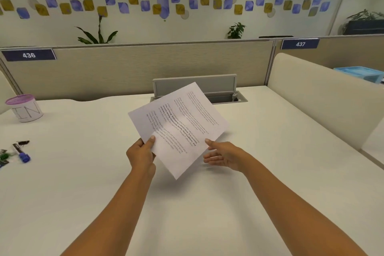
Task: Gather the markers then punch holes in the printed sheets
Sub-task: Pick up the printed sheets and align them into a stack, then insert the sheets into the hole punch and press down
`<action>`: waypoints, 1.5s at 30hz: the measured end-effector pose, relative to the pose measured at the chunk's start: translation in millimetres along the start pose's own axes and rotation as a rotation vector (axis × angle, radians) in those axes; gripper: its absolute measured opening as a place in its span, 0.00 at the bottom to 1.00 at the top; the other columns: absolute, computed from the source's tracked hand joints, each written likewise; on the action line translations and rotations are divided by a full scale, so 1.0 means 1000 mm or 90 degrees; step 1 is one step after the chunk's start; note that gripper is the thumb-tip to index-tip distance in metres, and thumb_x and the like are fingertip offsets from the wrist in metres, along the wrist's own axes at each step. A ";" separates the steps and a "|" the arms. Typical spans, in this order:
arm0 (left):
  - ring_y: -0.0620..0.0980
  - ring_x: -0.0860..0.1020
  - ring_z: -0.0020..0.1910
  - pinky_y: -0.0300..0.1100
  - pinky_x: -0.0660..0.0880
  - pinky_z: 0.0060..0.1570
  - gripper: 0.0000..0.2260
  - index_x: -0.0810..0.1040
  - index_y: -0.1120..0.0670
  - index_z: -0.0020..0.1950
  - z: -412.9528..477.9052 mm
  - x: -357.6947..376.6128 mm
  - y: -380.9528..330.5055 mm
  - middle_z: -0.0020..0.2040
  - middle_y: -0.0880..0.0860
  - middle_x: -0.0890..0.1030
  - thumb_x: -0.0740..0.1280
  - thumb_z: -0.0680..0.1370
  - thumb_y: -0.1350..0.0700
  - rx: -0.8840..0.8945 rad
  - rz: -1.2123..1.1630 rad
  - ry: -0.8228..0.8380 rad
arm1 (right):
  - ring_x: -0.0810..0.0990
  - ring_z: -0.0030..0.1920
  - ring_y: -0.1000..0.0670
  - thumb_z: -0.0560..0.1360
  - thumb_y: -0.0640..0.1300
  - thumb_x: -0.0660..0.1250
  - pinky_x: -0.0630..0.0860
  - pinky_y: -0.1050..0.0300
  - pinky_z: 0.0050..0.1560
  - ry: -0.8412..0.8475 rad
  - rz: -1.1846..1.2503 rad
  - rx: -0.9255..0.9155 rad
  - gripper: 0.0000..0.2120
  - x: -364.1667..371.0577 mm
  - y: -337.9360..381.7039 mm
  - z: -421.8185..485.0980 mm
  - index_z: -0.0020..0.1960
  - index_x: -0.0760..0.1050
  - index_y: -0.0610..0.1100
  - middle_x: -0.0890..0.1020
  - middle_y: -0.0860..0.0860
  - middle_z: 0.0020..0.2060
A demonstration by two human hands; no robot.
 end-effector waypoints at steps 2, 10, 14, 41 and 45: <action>0.51 0.78 0.45 0.43 0.75 0.48 0.14 0.75 0.64 0.61 -0.006 0.003 0.004 0.52 0.56 0.78 0.64 0.76 0.68 -0.022 -0.020 -0.007 | 0.82 0.40 0.46 0.75 0.50 0.66 0.81 0.58 0.41 -0.010 0.060 0.005 0.20 0.004 -0.003 0.001 0.58 0.69 0.36 0.80 0.41 0.43; 0.54 0.77 0.52 0.46 0.74 0.53 0.14 0.74 0.62 0.61 -0.016 0.016 0.017 0.53 0.55 0.77 0.63 0.76 0.69 -0.058 -0.028 0.032 | 0.76 0.36 0.50 0.76 0.34 0.64 0.76 0.63 0.28 -0.150 0.169 -0.070 0.10 -0.012 0.005 0.004 0.56 0.71 0.38 0.79 0.44 0.46; 0.52 0.78 0.46 0.44 0.80 0.46 0.09 0.74 0.62 0.56 -0.014 0.019 0.027 0.53 0.56 0.78 0.63 0.76 0.69 -0.087 0.005 0.067 | 0.78 0.46 0.46 0.76 0.33 0.63 0.73 0.62 0.34 -0.213 0.081 -0.136 0.11 -0.029 0.014 0.000 0.57 0.71 0.40 0.79 0.43 0.54; 0.58 0.77 0.55 0.46 0.75 0.54 0.10 0.79 0.61 0.57 0.120 0.085 -0.002 0.58 0.61 0.79 0.65 0.76 0.64 0.137 0.744 0.232 | 0.74 0.34 0.50 0.76 0.32 0.61 0.71 0.60 0.34 -0.318 0.041 -0.093 0.16 -0.099 0.002 0.010 0.63 0.71 0.38 0.79 0.41 0.47; 0.57 0.74 0.61 0.44 0.71 0.60 0.13 0.76 0.60 0.62 0.137 0.114 0.003 0.63 0.59 0.76 0.62 0.78 0.62 0.251 0.925 0.302 | 0.74 0.34 0.50 0.76 0.33 0.62 0.72 0.61 0.34 -0.323 0.030 -0.085 0.14 -0.100 0.002 0.016 0.61 0.72 0.40 0.79 0.42 0.47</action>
Point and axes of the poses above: each hand's wrist, its own z-axis towards the middle knuckle, its own x-axis out of the palm, y = z × x, the point moved 7 cm from there along z, towards the middle knuckle
